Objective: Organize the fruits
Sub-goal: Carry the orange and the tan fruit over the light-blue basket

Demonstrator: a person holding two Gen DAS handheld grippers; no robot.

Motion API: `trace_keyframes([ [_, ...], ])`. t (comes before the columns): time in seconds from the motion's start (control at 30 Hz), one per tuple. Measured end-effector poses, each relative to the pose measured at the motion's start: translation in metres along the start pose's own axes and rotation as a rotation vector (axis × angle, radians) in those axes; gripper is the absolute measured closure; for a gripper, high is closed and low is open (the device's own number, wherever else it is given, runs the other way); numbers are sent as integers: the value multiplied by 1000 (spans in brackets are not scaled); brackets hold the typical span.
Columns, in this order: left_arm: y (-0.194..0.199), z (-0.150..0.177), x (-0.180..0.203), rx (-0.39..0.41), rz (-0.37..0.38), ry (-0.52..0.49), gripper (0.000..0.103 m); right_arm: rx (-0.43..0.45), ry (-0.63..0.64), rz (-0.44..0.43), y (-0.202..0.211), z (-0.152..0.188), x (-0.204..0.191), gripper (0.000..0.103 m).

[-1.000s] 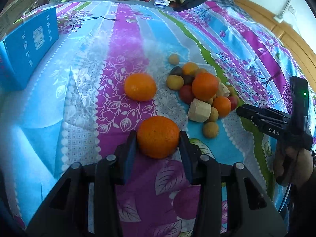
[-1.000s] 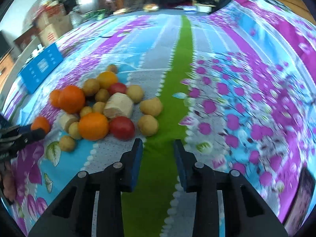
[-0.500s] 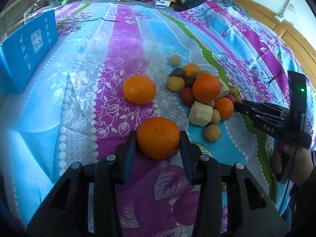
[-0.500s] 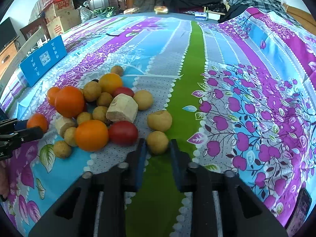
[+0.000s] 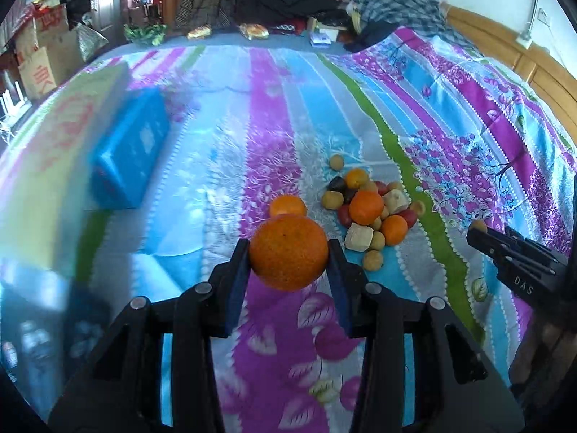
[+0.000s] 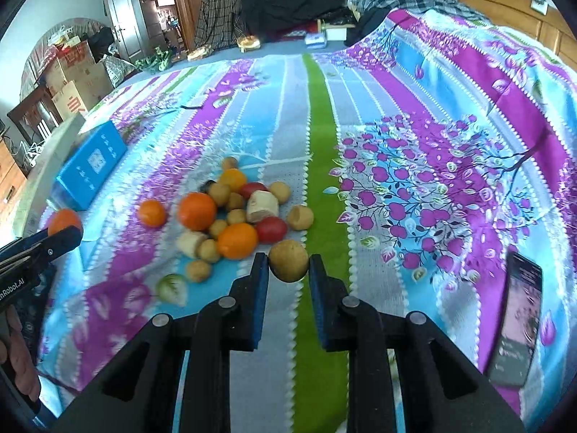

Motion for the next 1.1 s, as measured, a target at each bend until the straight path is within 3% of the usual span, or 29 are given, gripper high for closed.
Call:
trace_keyframes([
  [0.43,96,-14,-22,109,-65,23,61,85,50,-34,80,-23,-52,77],
  [1.1,224,-6,-135,270,-258,189,61,201,224,-252,179,-47,-223,77],
])
Point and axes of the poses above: each gripper's, at about its wrist camera, not at the fingertips, and y roughly against the way its jaws point, x to its right, z to its underside, the point moved 6 cm from there along -y, roughly the way its jaws point, and after that the axes turned 11 degrees about z, right-handed, at the moved point
